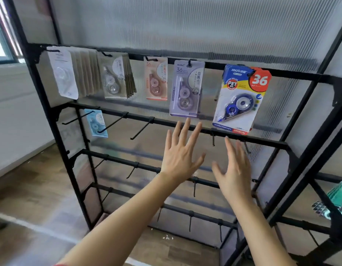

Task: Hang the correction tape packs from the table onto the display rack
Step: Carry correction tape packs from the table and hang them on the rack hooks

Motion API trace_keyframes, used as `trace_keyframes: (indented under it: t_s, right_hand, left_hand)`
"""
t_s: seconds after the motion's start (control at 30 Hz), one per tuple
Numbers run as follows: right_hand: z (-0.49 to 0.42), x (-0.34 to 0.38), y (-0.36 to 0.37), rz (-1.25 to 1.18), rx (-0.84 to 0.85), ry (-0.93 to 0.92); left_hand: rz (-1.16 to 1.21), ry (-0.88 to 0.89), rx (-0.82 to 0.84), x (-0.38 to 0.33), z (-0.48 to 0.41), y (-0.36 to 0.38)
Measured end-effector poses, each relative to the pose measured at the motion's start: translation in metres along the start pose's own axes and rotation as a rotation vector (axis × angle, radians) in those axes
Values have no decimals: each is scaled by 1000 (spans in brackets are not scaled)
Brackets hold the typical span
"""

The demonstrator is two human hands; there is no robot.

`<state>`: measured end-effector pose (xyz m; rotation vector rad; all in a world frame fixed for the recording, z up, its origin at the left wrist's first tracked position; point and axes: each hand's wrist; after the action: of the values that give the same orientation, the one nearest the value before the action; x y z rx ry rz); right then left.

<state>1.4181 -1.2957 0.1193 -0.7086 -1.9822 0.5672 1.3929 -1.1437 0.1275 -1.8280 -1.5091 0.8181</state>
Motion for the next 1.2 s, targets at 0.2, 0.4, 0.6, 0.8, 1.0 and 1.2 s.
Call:
trace_keyframes:
  t_s: [0.2, 0.4, 0.6, 0.8, 1.0, 1.2]
  right_hand:
    - [37, 39, 48, 111, 245, -129]
    - [95, 92, 100, 213, 485, -191]
    - [198, 158, 145, 228, 710, -251]
    - [315, 228, 185, 226, 947, -323]
    - [416, 307, 228, 231, 1133, -491]
    - [502, 401, 275, 207, 1267, -731]
  left_hand:
    - [-107, -185, 121, 57, 78, -25]
    - [-122, -412, 220, 108, 186, -62]
    - [-94, -628, 331, 135, 321, -117]
    - [-93, -878, 411, 150, 463, -181]
    - [-139, -1167, 390, 161, 585, -244]
    - [-240, -1443, 315, 181, 691, -315]
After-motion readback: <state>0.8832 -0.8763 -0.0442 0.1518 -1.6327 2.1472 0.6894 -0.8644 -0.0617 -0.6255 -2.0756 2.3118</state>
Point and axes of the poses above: each hand's wrist, its own z-axis away from the middle knuckle, its own y-axis out of the palm, x = y × z, and after that the axes turned 12 degrees about y, right-handed
